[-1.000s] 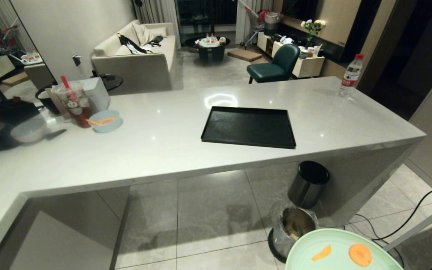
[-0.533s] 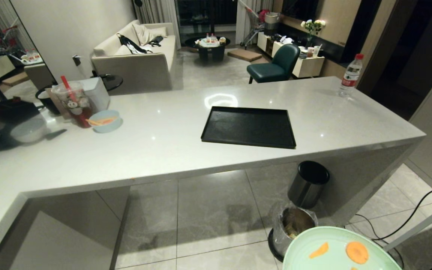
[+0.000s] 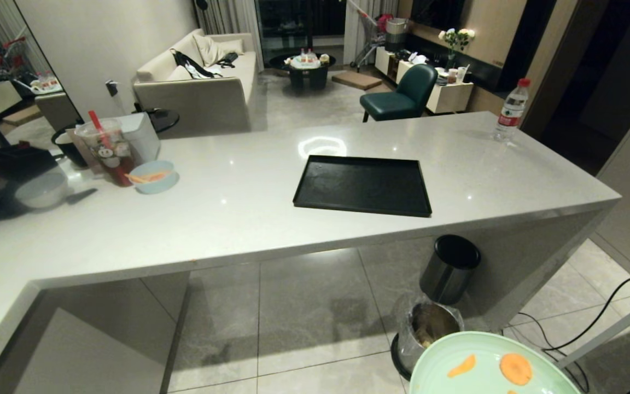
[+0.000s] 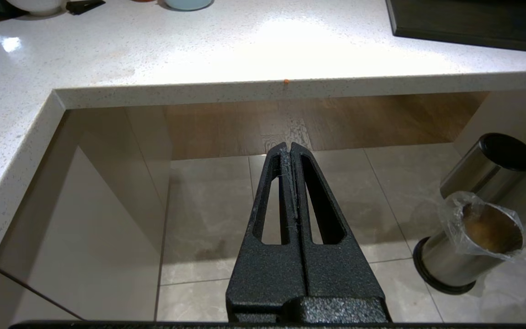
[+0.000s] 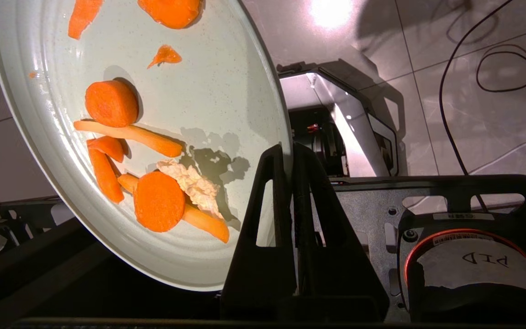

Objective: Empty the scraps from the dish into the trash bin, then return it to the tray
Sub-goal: Move the plate over the trash can

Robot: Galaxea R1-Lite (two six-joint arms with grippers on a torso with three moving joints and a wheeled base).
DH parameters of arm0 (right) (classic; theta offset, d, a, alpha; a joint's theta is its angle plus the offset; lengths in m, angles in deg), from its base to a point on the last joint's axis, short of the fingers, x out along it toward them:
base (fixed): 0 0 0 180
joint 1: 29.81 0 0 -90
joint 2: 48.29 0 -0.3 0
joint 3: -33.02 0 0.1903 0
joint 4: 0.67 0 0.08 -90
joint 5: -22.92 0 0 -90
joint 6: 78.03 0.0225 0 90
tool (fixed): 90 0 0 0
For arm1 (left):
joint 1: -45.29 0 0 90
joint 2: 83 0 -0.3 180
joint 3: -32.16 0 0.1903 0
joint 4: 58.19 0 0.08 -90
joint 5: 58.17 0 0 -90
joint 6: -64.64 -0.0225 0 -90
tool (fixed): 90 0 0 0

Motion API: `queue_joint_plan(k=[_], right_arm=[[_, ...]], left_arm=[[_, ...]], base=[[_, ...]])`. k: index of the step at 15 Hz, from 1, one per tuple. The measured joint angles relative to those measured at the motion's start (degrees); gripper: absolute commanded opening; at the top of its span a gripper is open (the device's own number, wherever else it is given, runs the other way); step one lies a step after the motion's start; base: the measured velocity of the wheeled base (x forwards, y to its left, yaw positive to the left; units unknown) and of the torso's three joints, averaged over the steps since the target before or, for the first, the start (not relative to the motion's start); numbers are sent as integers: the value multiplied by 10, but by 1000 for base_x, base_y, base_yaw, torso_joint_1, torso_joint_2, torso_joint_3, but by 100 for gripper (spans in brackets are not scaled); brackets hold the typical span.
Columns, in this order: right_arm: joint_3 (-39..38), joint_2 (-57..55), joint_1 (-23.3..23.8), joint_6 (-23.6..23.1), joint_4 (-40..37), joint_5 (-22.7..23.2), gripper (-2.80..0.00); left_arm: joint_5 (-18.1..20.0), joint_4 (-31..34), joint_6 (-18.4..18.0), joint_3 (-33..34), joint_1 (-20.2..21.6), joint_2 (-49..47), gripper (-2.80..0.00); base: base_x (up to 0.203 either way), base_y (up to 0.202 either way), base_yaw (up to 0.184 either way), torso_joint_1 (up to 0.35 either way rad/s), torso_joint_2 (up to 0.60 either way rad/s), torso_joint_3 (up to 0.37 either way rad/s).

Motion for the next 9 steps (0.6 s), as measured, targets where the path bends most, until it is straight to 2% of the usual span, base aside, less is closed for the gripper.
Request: queue_joint_plan(k=[9], right_arm=[[-1,-17,0,-1,10,0,-280]], left_arm=[[0,0,0,0,0,0,-280]], base=[[0,0,0,0,0,0]])
